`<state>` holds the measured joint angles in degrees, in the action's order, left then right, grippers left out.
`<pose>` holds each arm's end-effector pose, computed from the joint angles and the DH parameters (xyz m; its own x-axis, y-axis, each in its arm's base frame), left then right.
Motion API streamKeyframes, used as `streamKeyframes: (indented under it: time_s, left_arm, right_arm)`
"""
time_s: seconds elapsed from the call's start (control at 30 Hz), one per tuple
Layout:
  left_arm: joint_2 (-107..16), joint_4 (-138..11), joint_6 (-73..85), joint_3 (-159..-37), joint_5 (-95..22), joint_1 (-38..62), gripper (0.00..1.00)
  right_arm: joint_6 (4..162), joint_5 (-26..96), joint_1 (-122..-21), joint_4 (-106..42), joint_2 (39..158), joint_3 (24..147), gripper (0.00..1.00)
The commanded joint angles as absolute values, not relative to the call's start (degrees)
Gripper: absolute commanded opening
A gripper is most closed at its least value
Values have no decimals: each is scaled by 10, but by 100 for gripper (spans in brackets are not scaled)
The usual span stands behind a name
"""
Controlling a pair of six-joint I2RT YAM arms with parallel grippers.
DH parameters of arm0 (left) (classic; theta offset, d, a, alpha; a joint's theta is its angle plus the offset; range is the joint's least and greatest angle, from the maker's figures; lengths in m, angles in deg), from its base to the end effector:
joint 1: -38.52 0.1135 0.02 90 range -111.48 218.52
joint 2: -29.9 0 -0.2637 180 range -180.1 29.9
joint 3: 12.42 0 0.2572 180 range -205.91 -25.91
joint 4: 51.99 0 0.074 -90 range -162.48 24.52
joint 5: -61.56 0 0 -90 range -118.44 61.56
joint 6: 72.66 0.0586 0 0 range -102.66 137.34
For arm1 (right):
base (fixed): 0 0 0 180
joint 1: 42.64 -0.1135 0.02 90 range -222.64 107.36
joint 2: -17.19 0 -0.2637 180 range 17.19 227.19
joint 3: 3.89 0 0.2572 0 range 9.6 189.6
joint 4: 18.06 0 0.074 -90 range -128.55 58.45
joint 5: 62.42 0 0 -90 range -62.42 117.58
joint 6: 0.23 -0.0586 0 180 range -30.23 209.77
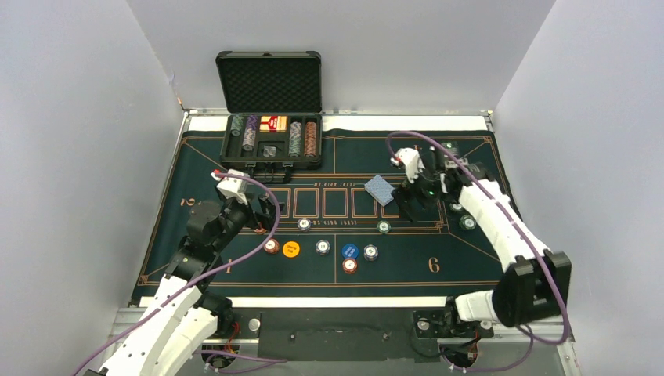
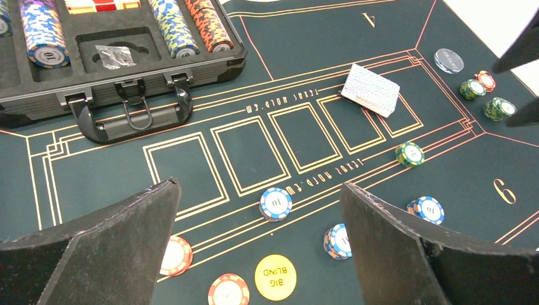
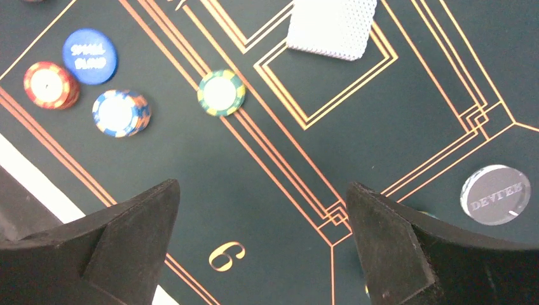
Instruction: Distribute texas hold em gaming equipment
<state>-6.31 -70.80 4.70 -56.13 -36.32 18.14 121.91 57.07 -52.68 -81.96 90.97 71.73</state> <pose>0.1769 -0.0743 0.2770 -0.2824 -0.1263 -0.9509 0.4193 0.8753 -0.2408 0.2529 0.0741 0.2645 -0.5350 -0.5650 -0.6281 -0.7836 0.6098 0.1190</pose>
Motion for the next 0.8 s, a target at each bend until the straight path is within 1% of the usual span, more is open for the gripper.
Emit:
streamKeyframes:
  time_s: [0.0, 0.13, 0.4, 0.77]
  left_arm:
    - [-62, -674, 62, -570, -361, 187, 97]
    - [-57, -676, 68, -569, -352, 187, 97]
    - [-50, -679, 74, -570, -341, 186, 97]
    - [-59, -683, 70, -578, -343, 187, 97]
  right_arm:
    - [1137, 465, -566, -769, 979, 780, 100]
    - [1115, 438, -580, -741, 1046, 821, 100]
    - [1127, 434, -591, -760, 1151, 893, 100]
    - [1176, 483, -592, -772, 1130, 892, 100]
